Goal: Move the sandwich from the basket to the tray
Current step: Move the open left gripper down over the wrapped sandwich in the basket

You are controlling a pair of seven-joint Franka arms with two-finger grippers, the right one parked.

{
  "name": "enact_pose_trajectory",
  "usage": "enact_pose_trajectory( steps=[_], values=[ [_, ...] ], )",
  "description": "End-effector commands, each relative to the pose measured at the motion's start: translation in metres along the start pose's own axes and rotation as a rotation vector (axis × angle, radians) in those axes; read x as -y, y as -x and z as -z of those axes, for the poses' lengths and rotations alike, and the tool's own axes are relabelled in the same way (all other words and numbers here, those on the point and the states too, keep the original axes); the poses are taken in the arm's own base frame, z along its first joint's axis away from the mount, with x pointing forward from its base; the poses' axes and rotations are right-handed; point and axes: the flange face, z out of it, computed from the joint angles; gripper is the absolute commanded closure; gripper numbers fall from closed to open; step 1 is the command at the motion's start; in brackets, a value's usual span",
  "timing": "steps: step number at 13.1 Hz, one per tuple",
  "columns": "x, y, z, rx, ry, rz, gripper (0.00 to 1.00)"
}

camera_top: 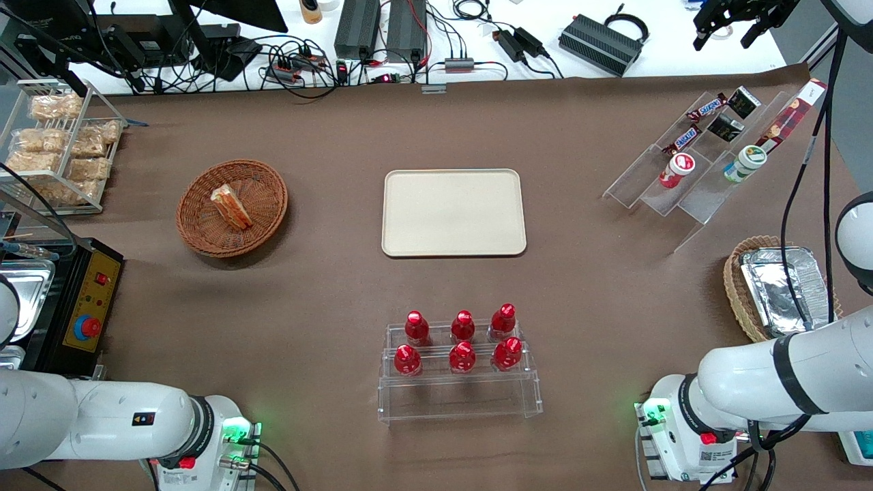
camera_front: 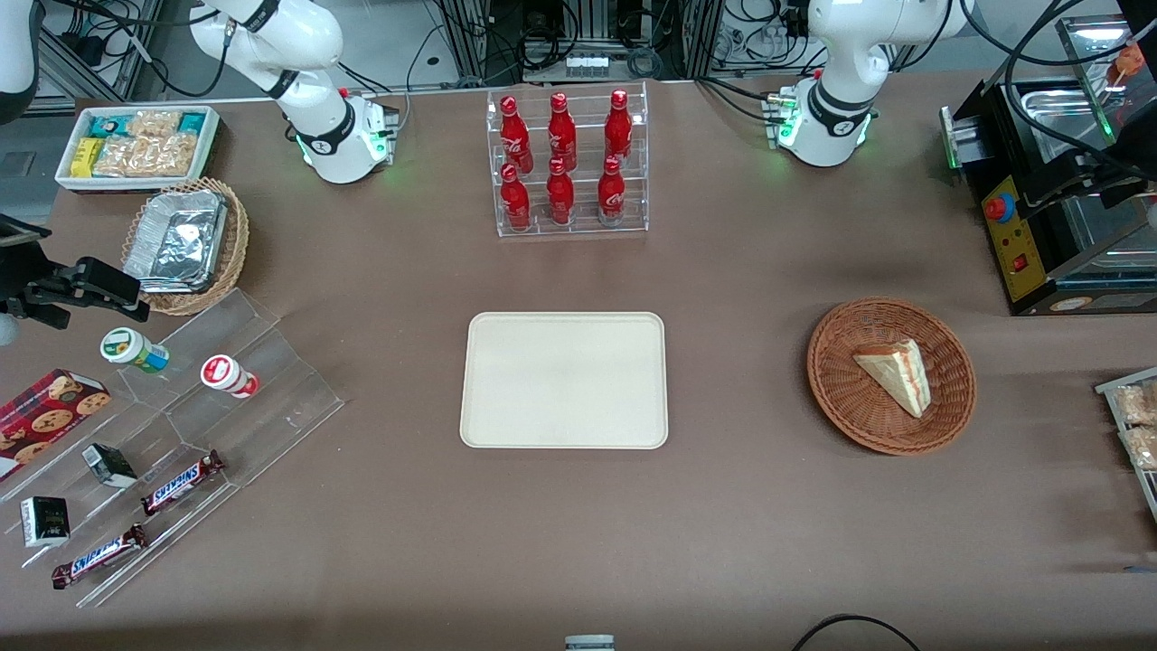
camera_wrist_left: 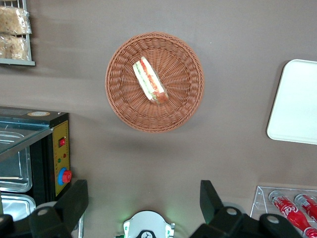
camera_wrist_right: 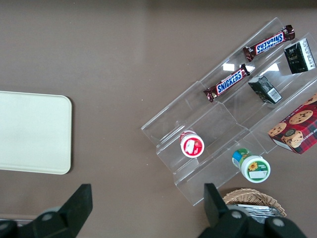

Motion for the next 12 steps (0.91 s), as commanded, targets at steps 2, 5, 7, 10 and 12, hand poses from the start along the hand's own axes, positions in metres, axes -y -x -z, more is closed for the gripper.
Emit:
enact_pose_trajectory(
  steps=[2, 5, 7, 10, 12],
  values=[
    [-0.001, 0.011, 0.014, -0.002, -0.008, -0.017, 0.0],
    [-0.002, -0.007, -0.01, 0.037, -0.012, -0.007, 0.0],
    [-0.002, -0.035, -0.042, 0.065, -0.02, 0.045, 0.0],
    [0.004, -0.067, -0.092, 0.076, -0.021, 0.133, 0.0],
    [0.015, -0.079, -0.13, 0.101, -0.02, 0.271, 0.0]
  ],
)
